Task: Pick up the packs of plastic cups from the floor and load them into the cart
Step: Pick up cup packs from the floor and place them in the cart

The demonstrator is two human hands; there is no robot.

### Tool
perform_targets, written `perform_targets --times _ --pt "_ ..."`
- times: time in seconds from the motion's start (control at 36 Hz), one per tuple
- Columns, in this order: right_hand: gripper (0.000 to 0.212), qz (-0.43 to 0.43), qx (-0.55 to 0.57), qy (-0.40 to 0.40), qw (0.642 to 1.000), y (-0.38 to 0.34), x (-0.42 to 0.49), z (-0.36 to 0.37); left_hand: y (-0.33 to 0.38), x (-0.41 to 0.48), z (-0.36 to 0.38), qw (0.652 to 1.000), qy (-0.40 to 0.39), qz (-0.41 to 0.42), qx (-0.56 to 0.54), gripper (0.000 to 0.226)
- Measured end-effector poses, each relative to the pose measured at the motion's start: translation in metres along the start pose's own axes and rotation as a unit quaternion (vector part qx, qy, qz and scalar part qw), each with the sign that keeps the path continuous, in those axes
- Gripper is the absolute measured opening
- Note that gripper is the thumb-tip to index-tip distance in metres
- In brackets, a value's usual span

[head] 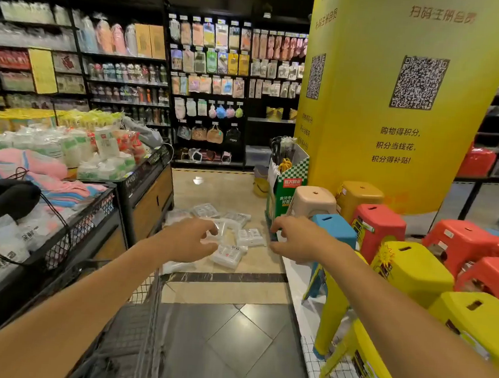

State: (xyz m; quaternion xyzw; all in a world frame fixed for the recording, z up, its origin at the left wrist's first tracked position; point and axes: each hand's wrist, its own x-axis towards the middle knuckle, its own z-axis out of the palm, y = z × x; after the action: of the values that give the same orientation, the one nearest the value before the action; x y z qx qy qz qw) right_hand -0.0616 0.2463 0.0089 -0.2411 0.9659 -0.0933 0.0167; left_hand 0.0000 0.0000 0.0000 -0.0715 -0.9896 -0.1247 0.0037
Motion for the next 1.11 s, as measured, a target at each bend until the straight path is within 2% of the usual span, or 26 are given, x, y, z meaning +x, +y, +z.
perform_targets --times 0.17,0.61,0.81,1.11 --pt "0.042 0.007 -0.008 0.000 1.000 0.046 0.057 -0.015 0.005 0.070 0.001 0.999 -0.006 -0.042 -0.005 0.045" --pt "0.041 -0.036 -0.015 -0.005 0.999 0.148 0.211 -0.025 0.004 0.241 0.017 0.997 0.000 -0.063 -0.046 0.044" --pt "0.042 -0.030 -0.005 -0.020 0.999 0.163 0.293 -0.012 -0.036 0.311 0.019 0.997 -0.010 -0.066 -0.038 0.046" --pt "0.043 -0.011 -0.008 -0.026 1.000 0.161 0.465 -0.018 -0.136 0.454 -0.008 0.998 0.000 -0.053 -0.017 0.046"
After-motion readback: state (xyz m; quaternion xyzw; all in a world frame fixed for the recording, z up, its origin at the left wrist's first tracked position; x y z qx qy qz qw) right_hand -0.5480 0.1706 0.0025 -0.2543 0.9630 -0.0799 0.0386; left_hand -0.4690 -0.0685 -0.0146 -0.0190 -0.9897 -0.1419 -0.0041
